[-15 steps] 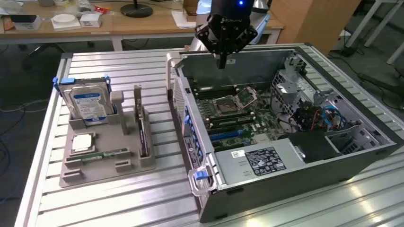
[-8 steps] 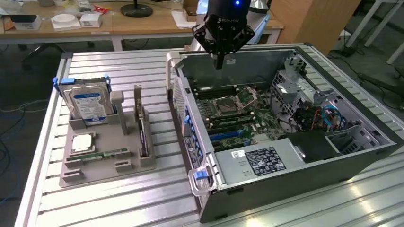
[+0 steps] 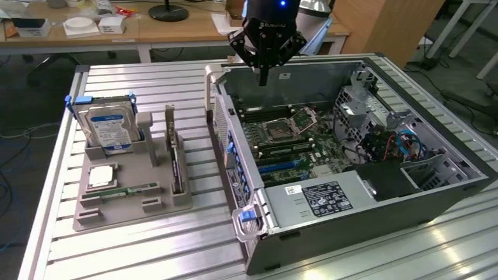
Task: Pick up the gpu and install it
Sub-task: 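Reach for the gpu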
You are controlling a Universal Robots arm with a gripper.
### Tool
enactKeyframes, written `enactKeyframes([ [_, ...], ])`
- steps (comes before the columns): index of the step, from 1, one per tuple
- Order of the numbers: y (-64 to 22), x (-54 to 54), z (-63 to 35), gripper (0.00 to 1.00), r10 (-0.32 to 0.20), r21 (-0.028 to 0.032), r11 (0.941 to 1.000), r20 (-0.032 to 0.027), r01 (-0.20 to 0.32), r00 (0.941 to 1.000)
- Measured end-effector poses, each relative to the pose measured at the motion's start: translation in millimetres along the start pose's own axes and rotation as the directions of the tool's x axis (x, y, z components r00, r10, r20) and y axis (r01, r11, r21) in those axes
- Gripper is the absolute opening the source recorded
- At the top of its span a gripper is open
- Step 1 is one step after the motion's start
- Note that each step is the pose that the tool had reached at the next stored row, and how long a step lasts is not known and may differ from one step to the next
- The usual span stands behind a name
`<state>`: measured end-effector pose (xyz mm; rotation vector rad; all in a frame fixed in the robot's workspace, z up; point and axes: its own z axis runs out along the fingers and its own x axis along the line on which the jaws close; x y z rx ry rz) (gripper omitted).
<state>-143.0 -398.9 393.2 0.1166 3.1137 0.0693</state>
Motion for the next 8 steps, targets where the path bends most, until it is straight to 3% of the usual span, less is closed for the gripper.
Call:
enactKeyframes([
  [8, -0.4, 5.2, -0.1, 0.10, 0.000, 0.0000, 1.0000, -0.0001, 0.000, 1.0000],
])
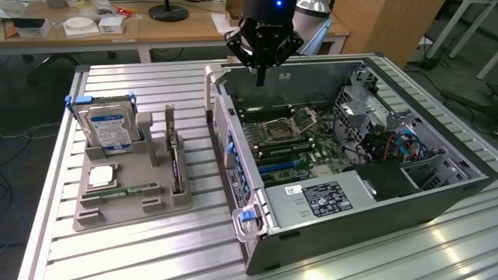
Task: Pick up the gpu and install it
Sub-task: 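Reach for the gpu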
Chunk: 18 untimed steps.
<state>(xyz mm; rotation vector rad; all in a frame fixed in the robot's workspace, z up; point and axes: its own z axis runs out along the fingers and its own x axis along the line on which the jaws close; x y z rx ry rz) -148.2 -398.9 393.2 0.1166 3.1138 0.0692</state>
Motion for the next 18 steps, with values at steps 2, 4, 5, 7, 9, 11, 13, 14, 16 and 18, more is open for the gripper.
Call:
enactKeyframes([
  [2, -0.1, 1.0, 0.0, 0.10, 0.000, 0.0000, 1.0000, -0.0001, 0.000, 1.0000],
  [4, -0.1, 1.9, 0.0, 0.10, 0.000, 0.0000, 1.0000, -0.0002, 0.000, 1.0000],
  [5, -0.1, 2.3, 0.0, 0.10, 0.000, 0.0000, 1.0000, -0.0002, 0.000, 1.0000],
  [7, -0.2, 3.0, -0.1, 0.10, 0.000, 0.0001, 1.0000, -0.0003, 0.000, 1.0000],
  [9, -0.3, 3.8, -0.1, 0.10, 0.000, 0.0001, 1.0000, -0.0004, 0.000, 1.0000],
  [11, -0.4, 4.7, -0.1, 0.10, 0.000, 0.0000, 1.0000, -0.0004, 0.000, 1.0000],
  [13, -0.4, 5.8, -0.1, 0.10, 0.000, 0.0000, 1.0000, -0.0005, 0.000, 1.0000],
  [14, -0.5, 6.5, -0.1, 0.10, 0.000, 0.0000, 1.0000, -0.0005, 0.000, 1.0000],
  [16, -0.6, 8.2, -0.2, 0.10, 0.000, 0.0001, 1.0000, -0.0005, 0.000, 1.0000],
  [18, -0.7, 10.1, -0.2, 0.10, 0.000, 0.0001, 1.0000, -0.0006, 0.000, 1.0000],
])
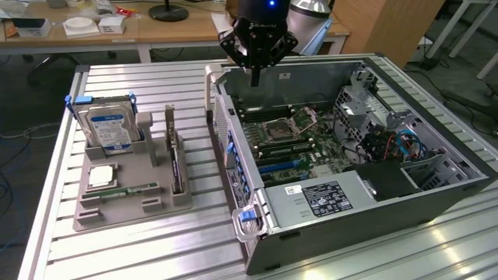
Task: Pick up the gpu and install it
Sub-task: 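Reach for the gpu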
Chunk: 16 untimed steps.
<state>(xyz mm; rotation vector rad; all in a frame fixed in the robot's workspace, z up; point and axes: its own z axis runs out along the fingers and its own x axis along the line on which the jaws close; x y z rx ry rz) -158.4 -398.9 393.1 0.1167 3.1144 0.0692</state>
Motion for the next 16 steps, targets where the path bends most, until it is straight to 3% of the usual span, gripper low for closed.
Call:
enactKeyframes([
  [16, -1.2, 15.5, -0.2, 0.10, 0.000, 0.0000, 1.0000, -0.0008, 0.000, 1.0000],
])
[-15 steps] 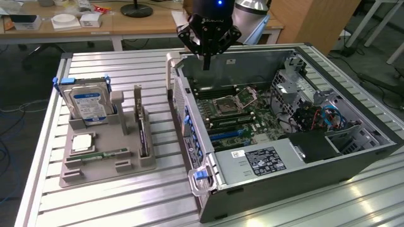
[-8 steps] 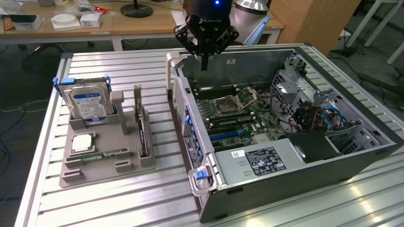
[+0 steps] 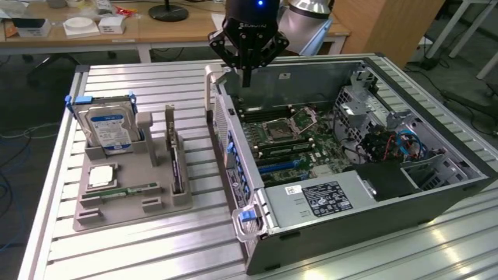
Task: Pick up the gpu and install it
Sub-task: 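Reach for the gpu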
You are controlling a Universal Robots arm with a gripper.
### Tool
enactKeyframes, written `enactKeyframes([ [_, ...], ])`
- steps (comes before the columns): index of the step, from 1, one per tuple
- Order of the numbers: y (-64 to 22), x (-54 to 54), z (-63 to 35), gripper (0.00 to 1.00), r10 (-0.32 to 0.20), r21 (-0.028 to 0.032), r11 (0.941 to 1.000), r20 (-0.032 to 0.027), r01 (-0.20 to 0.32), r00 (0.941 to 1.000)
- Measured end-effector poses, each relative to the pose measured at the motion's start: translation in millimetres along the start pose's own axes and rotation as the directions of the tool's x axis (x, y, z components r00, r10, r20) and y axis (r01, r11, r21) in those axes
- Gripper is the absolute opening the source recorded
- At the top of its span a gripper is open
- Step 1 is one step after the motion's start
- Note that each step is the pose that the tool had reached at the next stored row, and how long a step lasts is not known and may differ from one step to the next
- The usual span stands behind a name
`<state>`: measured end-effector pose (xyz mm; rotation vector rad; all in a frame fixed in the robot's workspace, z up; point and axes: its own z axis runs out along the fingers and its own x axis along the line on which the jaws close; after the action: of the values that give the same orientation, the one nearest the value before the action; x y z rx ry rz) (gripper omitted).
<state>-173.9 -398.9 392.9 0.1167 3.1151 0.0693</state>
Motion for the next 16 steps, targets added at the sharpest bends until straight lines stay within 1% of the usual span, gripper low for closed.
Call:
enactKeyframes([
  [16, -0.8, 10.3, -0.1, 0.10, 0.000, 0.0001, 1.0000, -0.0016, 0.000, 1.0000],
])
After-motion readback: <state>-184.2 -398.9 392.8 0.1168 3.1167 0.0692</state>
